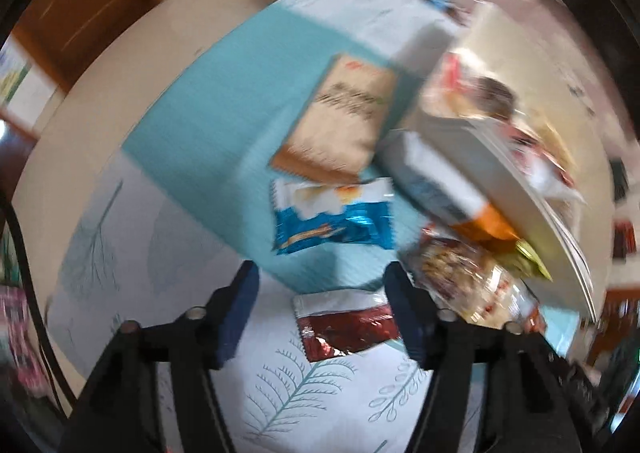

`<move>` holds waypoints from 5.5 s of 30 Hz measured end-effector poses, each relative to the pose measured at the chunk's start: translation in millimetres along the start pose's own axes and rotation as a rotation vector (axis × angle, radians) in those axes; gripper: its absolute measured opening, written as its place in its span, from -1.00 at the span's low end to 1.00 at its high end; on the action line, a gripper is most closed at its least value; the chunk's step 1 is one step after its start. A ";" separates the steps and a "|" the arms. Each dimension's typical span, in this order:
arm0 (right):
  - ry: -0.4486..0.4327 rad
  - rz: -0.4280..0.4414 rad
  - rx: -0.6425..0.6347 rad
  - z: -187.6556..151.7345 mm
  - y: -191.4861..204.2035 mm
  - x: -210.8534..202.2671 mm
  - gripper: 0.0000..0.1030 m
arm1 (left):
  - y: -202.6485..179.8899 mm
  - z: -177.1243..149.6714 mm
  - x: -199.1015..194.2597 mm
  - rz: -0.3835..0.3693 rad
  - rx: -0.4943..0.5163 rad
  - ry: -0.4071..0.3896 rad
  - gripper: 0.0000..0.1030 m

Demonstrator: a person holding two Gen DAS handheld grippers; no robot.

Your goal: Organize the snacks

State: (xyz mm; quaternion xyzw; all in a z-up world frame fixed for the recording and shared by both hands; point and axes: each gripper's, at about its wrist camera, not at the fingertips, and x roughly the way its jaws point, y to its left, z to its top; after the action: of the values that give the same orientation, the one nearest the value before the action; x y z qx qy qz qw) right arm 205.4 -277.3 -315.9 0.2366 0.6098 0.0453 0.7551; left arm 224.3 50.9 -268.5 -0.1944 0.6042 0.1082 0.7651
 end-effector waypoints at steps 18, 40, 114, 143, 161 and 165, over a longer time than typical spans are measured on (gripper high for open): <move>-0.029 0.005 -0.112 -15.2 8.2 -28.5 0.05 | -48.2 -49.7 19.0 0.021 0.470 0.093 0.44; -0.078 -0.022 -0.169 -21.8 27.4 -44.7 0.05 | -58.3 -50.2 51.2 0.063 0.574 0.134 -0.11; -0.323 -0.083 -0.337 20.4 72.4 -111.6 0.05 | -58.6 -15.2 -35.7 -0.199 0.623 0.185 -0.33; -0.437 -0.109 -0.555 50.2 100.8 -87.2 0.11 | -102.1 79.7 -68.6 -0.209 0.487 -0.121 0.08; -0.344 0.013 -0.771 -5.7 116.4 -76.9 0.26 | -21.6 45.5 -68.0 -0.086 0.202 -0.082 0.34; -0.323 0.003 -0.874 -23.3 119.9 -67.0 0.31 | -5.7 38.2 -58.9 -0.072 0.158 -0.057 0.36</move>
State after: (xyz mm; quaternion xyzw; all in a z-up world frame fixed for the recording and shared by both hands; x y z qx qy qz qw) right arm 193.0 -188.2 -209.6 -0.0988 0.4078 0.2619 0.8691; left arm 245.8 66.2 -203.1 -0.1518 0.5816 0.0379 0.7983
